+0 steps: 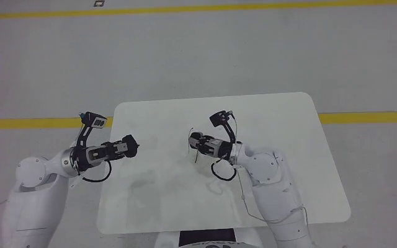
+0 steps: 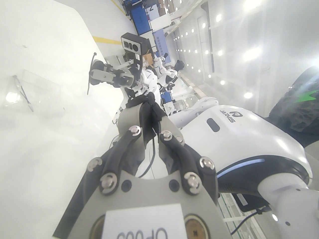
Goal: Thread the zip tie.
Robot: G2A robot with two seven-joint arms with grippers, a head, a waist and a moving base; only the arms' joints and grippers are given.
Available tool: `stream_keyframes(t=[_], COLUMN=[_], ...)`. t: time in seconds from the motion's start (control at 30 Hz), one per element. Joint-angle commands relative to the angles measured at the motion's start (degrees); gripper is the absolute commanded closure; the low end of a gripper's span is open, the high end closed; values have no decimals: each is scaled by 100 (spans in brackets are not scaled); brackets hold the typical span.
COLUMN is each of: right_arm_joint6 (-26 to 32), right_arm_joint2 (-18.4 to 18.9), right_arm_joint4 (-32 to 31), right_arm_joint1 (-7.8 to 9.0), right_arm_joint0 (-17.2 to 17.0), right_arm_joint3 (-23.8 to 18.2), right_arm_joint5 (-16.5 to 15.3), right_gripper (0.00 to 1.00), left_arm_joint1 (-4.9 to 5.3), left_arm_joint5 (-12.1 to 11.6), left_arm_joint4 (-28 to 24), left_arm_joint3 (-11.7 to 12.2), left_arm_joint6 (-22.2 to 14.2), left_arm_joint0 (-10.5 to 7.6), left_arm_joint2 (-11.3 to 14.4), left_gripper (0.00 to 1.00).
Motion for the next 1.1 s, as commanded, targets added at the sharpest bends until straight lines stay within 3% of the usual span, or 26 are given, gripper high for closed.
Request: stream_keyframes(t=[0.0, 0.07, 0.43, 0.53, 0.7, 0.9, 1.07], right_arm_joint6=[-21, -90, -156, -400, -587, -1020, -1020], right_arm_joint2=[-106, -208, -212, -267, -562, -1131, -1131], right_arm_joint4=[220, 489, 497, 467, 532, 757, 757], right_arm_joint1=[44, 84, 87, 136, 340, 690, 690], right_arm_joint0=[69, 114, 103, 88, 216, 461, 461], right_arm_joint3=[-3, 26, 26, -169, -650, -842, -842], right_arm_joint5=[9, 9, 25, 9, 9, 9, 9], right_gripper=[100, 100, 100, 100, 100, 100, 100], left_arm_joint1=[0, 0, 0, 0, 0, 0, 0], left_arm_joint5=[0, 0, 0, 0, 0, 0, 0], left_arm_joint4=[0, 0, 0, 0, 0, 0, 0], left_arm_joint3=[0, 0, 0, 0, 0, 0, 0], left_arm_joint6=[0, 0, 0, 0, 0, 0, 0], left_arm_joint0=[0, 0, 0, 0, 0, 0, 0], left_arm_joint2=[0, 0, 0, 0, 0, 0, 0], left_gripper=[100, 100, 100, 100, 100, 100, 100])
